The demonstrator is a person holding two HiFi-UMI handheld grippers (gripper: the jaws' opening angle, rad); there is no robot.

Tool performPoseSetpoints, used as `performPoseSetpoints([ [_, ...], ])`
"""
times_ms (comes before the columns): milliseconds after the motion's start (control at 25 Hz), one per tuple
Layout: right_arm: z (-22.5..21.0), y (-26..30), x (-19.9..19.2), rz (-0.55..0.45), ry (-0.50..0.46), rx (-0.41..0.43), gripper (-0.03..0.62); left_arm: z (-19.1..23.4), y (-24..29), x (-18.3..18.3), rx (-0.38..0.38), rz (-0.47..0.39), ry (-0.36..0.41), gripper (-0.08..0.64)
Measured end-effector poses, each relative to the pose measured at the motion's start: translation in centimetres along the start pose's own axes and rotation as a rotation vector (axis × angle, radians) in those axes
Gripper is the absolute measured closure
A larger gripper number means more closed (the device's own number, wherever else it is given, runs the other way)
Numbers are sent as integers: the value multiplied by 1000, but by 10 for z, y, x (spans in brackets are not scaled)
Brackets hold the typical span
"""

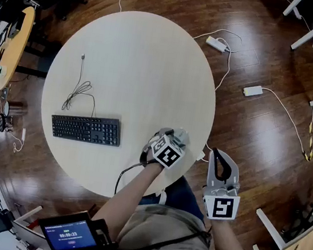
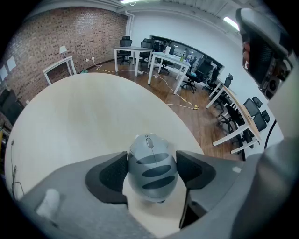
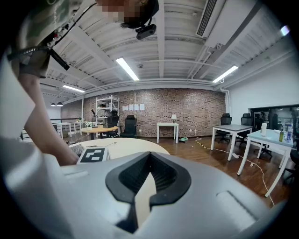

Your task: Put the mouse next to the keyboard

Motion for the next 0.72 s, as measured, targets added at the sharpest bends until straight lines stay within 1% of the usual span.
performPoseSetpoints([
  [120, 1, -3, 2, -13, -2, 0, 588, 3, 1, 2, 0, -1, -2, 219],
  [320, -3, -5, 2, -5, 10, -22, 588, 8, 1, 9, 7, -13, -4, 219],
  [520, -3, -2, 4, -4, 17, -17, 588, 7, 1, 12, 9, -19, -9, 219],
  [720, -8, 0, 9, -12, 31, -33, 588, 6, 1, 16, 7, -32, -10, 219],
])
Point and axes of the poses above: the fingertips, and each gripper's own axes: y forward along the fingers, z to its left, x out of its top, the point moved 4 cm from there along -y, backward along the fingers, and after that the axes turned 8 degrees about -x, right-handed, at the moved point
